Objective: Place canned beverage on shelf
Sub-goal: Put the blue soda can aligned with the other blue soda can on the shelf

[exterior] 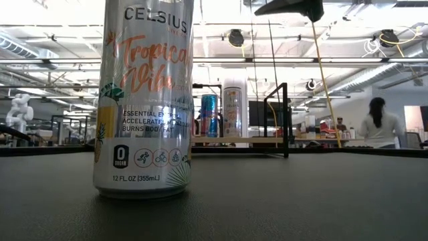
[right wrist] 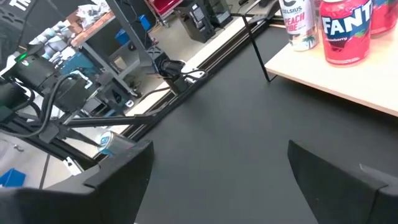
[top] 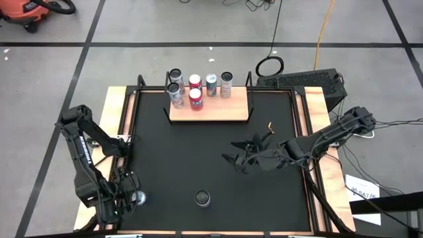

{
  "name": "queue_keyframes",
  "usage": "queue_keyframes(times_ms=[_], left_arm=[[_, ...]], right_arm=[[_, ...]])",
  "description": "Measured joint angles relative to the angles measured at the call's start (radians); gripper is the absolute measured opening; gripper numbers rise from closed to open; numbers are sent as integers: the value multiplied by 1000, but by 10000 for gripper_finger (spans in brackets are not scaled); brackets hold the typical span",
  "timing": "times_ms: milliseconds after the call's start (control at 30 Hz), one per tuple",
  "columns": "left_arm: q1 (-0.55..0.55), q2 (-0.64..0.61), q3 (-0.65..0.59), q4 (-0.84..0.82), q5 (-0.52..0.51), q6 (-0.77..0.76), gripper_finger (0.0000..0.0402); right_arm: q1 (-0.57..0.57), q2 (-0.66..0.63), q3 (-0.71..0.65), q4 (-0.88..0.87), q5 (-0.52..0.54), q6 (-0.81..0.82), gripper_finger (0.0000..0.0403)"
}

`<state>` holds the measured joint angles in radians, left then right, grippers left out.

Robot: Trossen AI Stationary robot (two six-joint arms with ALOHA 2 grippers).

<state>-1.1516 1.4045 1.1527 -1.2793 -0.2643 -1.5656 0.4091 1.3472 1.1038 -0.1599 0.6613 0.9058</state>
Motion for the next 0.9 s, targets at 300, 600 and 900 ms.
queue_keyframes(times_ms=[300,600,900], left_arm=[[-1,-8,1,-94,26,-49,396],[0,-130,-4,-148,16,-153,396],[0,-187,-2,-16,-100,-167,396]], right_arm=[[-1,0,0,6,0,0,357],[-1,0,0,6,-1,-1,357],[-1,0,0,5,-7,-2,357]])
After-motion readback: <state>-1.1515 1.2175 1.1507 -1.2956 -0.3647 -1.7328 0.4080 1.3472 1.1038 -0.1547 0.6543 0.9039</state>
